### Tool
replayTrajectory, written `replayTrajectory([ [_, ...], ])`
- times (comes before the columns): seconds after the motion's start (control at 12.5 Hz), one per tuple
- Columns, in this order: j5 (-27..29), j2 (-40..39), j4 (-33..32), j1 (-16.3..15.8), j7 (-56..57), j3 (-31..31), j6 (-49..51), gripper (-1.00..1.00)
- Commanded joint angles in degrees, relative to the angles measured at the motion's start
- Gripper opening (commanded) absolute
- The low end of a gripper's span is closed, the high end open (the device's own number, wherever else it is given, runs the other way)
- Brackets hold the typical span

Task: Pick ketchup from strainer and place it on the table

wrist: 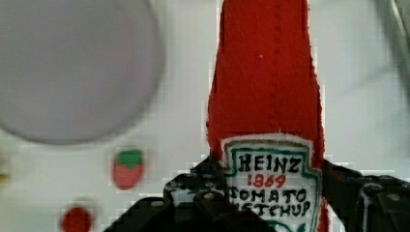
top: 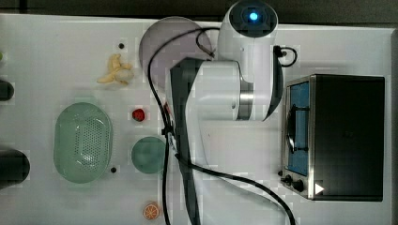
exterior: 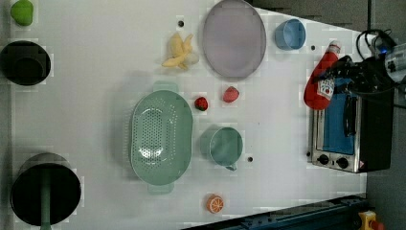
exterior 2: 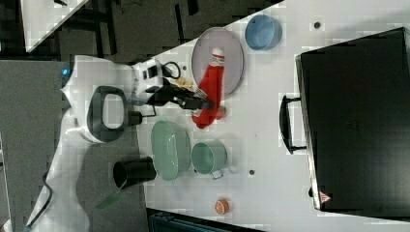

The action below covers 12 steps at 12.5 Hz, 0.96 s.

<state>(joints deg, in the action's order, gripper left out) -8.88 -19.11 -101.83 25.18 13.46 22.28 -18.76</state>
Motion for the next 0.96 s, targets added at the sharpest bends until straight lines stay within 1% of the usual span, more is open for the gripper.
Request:
replayTrajectory([
  [0.08, -1.3, 1.6, -5.1, -3.0, 3.5, 0.3, -4.5, 0.19],
  [0.48, -1.9, 0.5, -15.8, -3.0, 3.4, -1.4, -14.0, 0.19],
  [0.72, -1.9, -2.2, -19.7, -3.0, 3.4, -2.5, -21.1, 0.19],
  [0.88, -1.9, -4.3, -21.0, -3.0, 3.4, -3.2, -25.9, 0.19],
  [0.96, -1.9, -5.2, -21.6, -3.0, 3.4, -3.6, -28.0, 0.26],
])
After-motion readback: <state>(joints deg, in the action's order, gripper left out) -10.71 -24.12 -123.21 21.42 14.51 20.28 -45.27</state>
